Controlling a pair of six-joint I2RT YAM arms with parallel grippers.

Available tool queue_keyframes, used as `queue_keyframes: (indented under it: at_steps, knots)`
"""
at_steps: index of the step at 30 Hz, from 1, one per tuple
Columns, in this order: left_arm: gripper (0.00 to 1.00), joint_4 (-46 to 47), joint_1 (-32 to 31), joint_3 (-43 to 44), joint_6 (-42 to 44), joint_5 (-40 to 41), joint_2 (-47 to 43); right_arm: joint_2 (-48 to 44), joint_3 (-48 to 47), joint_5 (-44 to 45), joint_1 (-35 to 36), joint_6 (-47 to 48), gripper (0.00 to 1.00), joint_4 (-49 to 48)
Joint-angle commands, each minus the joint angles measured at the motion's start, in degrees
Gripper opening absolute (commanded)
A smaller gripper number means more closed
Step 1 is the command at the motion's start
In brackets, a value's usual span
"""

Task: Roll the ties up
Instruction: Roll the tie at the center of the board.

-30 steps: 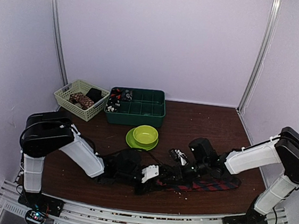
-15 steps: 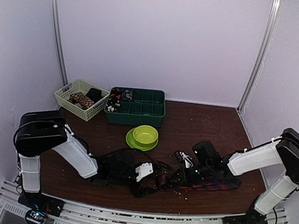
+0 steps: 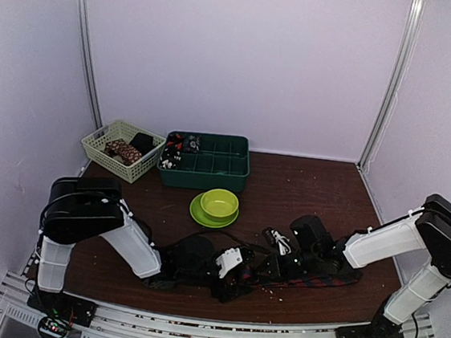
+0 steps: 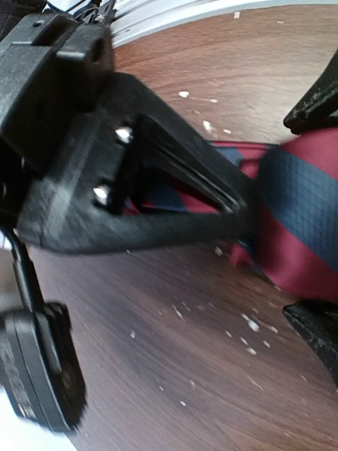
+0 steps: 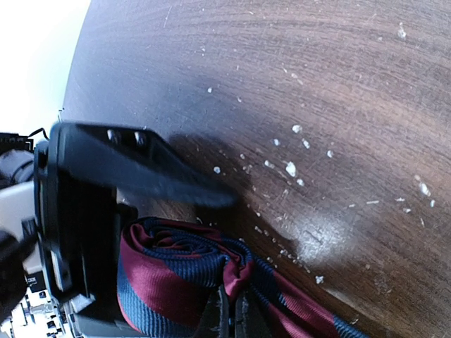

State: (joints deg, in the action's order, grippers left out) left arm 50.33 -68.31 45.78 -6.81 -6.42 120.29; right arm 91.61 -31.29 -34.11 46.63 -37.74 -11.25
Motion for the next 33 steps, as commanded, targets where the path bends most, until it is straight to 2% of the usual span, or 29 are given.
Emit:
queue_keyframes:
  at_steps: [1, 5, 8, 11, 14, 18, 26, 33]
  knots:
    - [0.79, -0.1, -0.9, 1.7, -1.6, 7.1, 1.7, 3.5, 2.8, 5.5, 1.1, -0.6, 0.0, 8.7]
    - [0.63, -5.2, -0.7, 0.0, 1.3, 11.5, 0.0, 4.8, -2.0, 3.3, 2.2, -1.6, 0.0, 8.4]
    - [0.54, -6.8, -0.2, -3.2, 3.5, 11.9, -2.0, 5.2, -5.0, 1.2, 3.5, -4.0, 0.0, 8.2]
    - [0.47, -9.2, 0.6, -5.1, 5.8, 10.0, -3.8, 2.7, -3.4, -0.8, 4.3, -9.3, 0.0, 5.6]
    - [0.44, -10.4, 0.6, -6.0, 7.6, 8.7, -5.1, -1.4, 0.0, -1.0, 4.4, -15.7, 0.0, 2.8]
    - [0.44, -8.9, 0.7, -6.9, 8.6, 7.5, -5.5, -3.2, 0.9, 0.2, 4.2, -16.0, 0.0, 2.2]
    - [0.49, -4.1, 2.6, -8.5, 6.9, 2.5, -5.4, 5.5, -6.4, -1.7, 3.7, -7.9, 0.0, 4.5]
    - [0.64, 4.5, 3.0, -10.2, 2.0, -0.9, -5.4, 10.9, -5.1, -1.4, 3.1, -6.7, 0.0, 2.9]
